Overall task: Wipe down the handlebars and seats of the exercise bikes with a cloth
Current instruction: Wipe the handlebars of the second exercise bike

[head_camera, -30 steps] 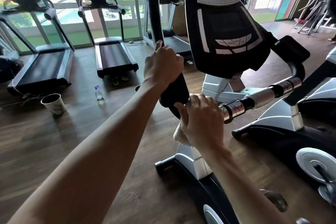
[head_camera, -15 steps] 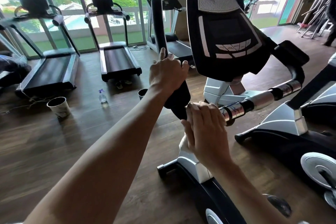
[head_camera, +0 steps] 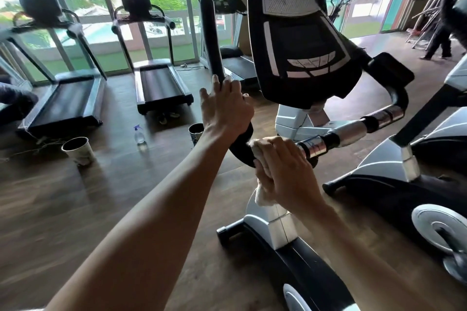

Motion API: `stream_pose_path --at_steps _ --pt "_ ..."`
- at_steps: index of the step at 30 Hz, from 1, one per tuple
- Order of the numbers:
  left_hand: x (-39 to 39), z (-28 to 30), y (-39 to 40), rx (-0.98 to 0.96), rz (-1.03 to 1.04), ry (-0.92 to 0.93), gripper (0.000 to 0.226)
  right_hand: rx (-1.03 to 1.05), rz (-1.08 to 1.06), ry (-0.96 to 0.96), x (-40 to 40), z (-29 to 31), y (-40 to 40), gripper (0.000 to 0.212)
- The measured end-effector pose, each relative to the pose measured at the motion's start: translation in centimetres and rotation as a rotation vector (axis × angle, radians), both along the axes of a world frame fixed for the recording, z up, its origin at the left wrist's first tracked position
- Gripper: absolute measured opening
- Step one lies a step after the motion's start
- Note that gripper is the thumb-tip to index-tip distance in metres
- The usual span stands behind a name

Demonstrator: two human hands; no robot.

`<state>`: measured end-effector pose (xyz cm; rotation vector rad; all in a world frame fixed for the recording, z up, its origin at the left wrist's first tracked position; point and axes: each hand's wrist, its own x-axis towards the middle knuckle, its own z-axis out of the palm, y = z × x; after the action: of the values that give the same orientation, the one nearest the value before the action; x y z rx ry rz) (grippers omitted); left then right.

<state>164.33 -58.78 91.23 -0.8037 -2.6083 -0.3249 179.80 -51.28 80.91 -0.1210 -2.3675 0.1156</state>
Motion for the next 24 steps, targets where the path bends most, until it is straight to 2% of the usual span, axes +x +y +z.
stream_pose_path --at_steps 4,10,13,17,20,24 --pt "0.4 -0.2 0.1 0.025 0.028 0.007 0.047 -0.034 -0.023 -0.018 -0.5 0.5 0.1 0.033" --pt "0.5 -0.3 0.1 0.031 0.031 0.029 0.046 -0.047 -0.088 0.121 -0.1 -0.3 1.7 0.031" --pt "0.6 -0.3 0.3 0.018 0.036 0.04 0.046 -0.118 -0.202 0.024 -0.7 0.7 0.2 0.034" --pt "0.4 -0.4 0.3 0.015 0.032 0.04 0.048 -0.146 -0.252 -0.115 -2.7 2.8 -3.1 0.047" --pt "0.3 -0.5 0.3 0.013 0.029 0.048 0.048 -0.125 -0.141 -0.082 -1.4 1.4 -3.3 0.053" --pt "0.3 -0.6 0.3 0.02 0.028 0.046 0.047 -0.177 -0.013 -0.062 -0.7 0.7 -2.2 0.08"
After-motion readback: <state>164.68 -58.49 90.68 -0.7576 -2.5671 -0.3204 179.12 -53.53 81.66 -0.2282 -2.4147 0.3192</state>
